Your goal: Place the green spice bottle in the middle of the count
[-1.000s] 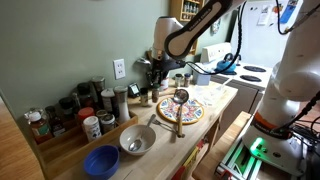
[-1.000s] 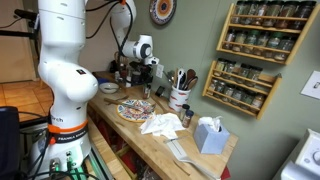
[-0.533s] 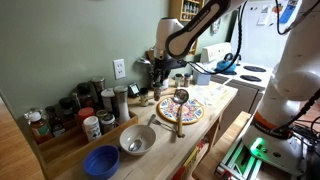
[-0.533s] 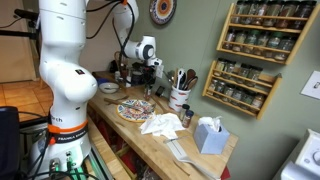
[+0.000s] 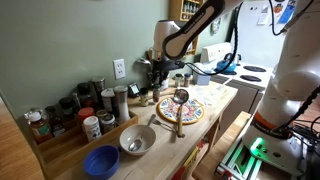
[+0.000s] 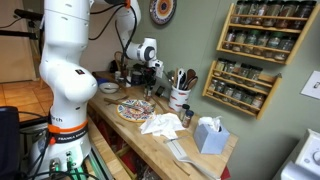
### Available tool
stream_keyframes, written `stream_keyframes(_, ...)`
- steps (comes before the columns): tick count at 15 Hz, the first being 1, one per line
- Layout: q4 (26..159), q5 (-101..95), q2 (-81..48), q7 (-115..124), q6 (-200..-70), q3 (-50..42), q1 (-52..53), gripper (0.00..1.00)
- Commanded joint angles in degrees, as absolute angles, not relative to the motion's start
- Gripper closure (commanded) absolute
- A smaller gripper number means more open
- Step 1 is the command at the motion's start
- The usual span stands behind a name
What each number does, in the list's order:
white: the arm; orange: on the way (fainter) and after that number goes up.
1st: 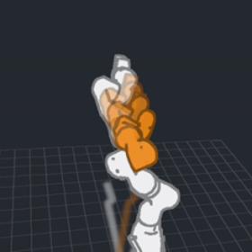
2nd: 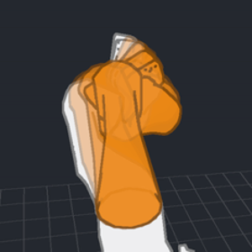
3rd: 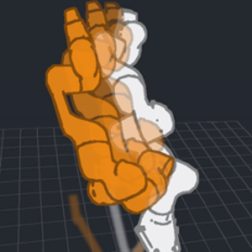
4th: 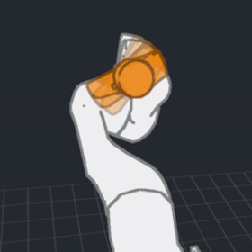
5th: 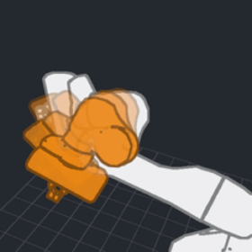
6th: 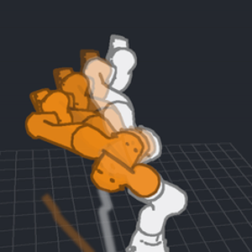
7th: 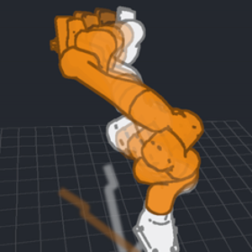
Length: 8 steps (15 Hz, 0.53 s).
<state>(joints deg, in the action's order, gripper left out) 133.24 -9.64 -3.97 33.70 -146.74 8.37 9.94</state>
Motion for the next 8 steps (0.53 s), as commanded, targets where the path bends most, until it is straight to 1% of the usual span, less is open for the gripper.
stream_keyframes(1,130.7,-9.2,-6.5,33.4,-144.9,7.8,10.2,0.80)
stream_keyframes(6,129.0,-8.9,-8.6,32.6,-144.3,7.3,10.7,0.80)
stream_keyframes(7,128.8,-9.3,-8.8,32.9,-144.1,7.2,10.8,0.30)
stream_keyframes(8,128.9,-9.6,-8.9,33.1,-144.4,7.0,10.9,0.29)
